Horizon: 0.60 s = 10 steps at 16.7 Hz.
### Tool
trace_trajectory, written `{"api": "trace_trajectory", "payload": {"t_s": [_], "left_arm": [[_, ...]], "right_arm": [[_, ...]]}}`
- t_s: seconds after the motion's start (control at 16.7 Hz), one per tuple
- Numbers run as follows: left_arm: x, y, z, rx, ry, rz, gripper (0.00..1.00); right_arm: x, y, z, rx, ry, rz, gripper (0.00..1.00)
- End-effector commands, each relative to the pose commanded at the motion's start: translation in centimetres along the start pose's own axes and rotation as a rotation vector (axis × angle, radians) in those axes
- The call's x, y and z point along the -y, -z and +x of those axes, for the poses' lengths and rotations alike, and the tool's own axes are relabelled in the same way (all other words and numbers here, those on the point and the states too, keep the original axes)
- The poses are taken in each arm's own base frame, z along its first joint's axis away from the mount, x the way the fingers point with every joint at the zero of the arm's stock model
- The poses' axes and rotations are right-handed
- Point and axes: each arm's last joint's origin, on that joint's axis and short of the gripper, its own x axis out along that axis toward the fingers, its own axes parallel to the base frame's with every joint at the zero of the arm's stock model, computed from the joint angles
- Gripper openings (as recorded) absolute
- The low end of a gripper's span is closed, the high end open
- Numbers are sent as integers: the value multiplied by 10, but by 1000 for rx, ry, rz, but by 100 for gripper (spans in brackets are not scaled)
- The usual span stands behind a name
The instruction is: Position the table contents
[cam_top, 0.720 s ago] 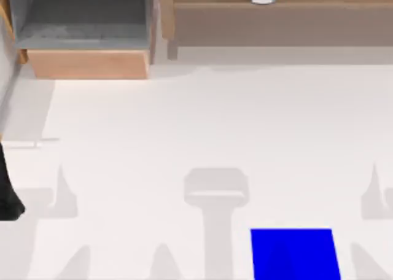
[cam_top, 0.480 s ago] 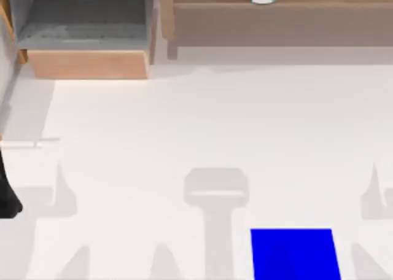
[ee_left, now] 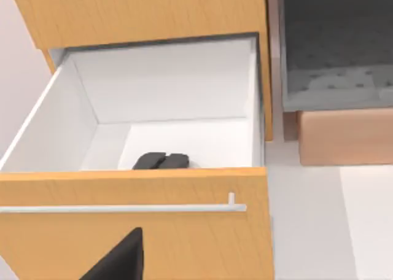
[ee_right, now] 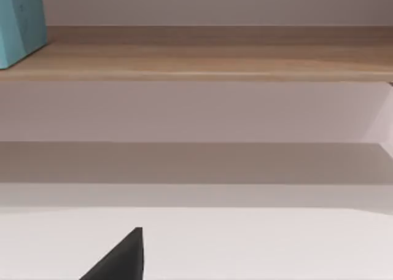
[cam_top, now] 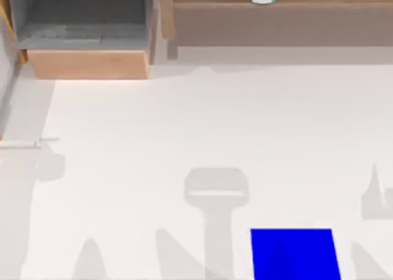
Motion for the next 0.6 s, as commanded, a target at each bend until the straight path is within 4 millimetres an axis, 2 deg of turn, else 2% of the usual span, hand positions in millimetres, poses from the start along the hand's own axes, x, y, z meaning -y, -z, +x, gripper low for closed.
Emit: {"api": "trace_trajectory", "payload": {"t_s": [0.18,0.36,0.48,0.6], "left_arm": [[-21,-53,29,-181,-11,51,100],[-46,-94,83,-379,9,87,100],[-63,-109,130,-517,39,100,100],[-80,-109,183,-655,76,102,100]], "right_arm": [[0,0,0,0,0,0,100],[0,0,0,0,0,0,100],[0,0,0,0,0,0,100],[0,0,0,0,0,0,100]]}}
